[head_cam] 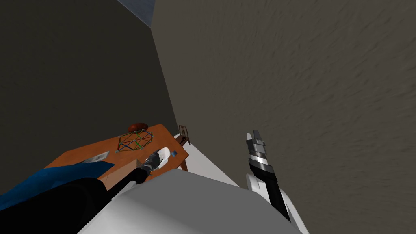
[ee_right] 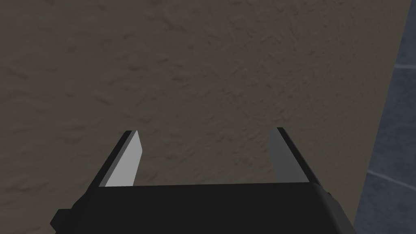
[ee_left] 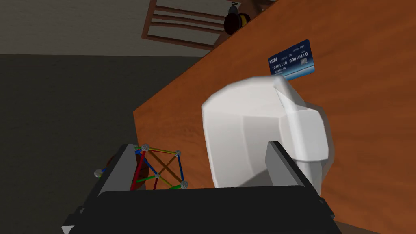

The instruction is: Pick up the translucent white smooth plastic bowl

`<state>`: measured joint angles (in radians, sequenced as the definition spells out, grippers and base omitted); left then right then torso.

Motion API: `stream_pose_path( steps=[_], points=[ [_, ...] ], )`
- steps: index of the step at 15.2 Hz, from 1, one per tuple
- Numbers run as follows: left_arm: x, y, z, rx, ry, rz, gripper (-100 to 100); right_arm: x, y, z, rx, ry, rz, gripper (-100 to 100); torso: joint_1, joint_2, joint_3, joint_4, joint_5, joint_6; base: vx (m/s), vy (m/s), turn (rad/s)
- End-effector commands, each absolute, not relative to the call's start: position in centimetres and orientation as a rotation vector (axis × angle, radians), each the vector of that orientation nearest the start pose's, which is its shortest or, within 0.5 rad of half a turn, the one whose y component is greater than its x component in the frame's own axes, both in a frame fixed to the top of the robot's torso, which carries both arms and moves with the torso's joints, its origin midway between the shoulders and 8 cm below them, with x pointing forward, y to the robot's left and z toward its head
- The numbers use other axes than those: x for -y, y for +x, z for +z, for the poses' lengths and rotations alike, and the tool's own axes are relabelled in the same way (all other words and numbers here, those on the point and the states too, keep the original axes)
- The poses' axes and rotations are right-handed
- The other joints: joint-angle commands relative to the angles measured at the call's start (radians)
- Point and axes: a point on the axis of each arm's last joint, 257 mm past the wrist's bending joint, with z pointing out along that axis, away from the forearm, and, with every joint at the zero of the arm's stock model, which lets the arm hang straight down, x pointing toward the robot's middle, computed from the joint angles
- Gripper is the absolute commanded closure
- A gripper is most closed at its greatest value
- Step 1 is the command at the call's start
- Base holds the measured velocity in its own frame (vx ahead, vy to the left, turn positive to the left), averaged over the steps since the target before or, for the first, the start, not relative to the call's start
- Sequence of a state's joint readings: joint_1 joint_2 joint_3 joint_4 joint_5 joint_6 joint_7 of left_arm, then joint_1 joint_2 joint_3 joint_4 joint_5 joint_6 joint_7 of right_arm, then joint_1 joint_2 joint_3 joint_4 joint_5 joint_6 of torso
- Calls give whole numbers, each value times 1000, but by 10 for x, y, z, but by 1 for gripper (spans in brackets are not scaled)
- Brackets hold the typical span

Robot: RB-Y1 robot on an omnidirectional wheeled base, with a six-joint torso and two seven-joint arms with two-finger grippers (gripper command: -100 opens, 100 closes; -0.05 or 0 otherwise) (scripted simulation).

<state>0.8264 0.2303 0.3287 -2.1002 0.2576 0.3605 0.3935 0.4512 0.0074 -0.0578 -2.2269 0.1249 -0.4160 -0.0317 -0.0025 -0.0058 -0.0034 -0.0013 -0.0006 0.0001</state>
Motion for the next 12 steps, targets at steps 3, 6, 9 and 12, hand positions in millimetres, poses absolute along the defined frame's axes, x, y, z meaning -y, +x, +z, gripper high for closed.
stream_pose_path(
  steps=[3, 6, 9, 12],
  points=[
    [-521, 189, -343, -892, -2081, -588, -100, 288, 370, 0, -726, 672, 1185, 0, 0, -1, 0, 0, 0, 0, 99, -23, -85],
    [-526, 167, -355, -863, -2149, -534, -100, 288, 370, 0, -726, 672, 1185, 0, 0, -1, 0, 0, 0, 0, 88, -21, -80],
    [-534, 127, -373, -794, -2261, -442, -100, 288, 370, 0, -726, 672, 1185, 0, 0, 0, 0, 0, 0, 0, 96, -15, -73],
    [-537, 107, -381, -758, -2312, -397, -100, 288, 370, 0, -726, 672, 1185, 0, 1, 0, 0, 0, 0, 0, 82, -9, -67]
  ],
)
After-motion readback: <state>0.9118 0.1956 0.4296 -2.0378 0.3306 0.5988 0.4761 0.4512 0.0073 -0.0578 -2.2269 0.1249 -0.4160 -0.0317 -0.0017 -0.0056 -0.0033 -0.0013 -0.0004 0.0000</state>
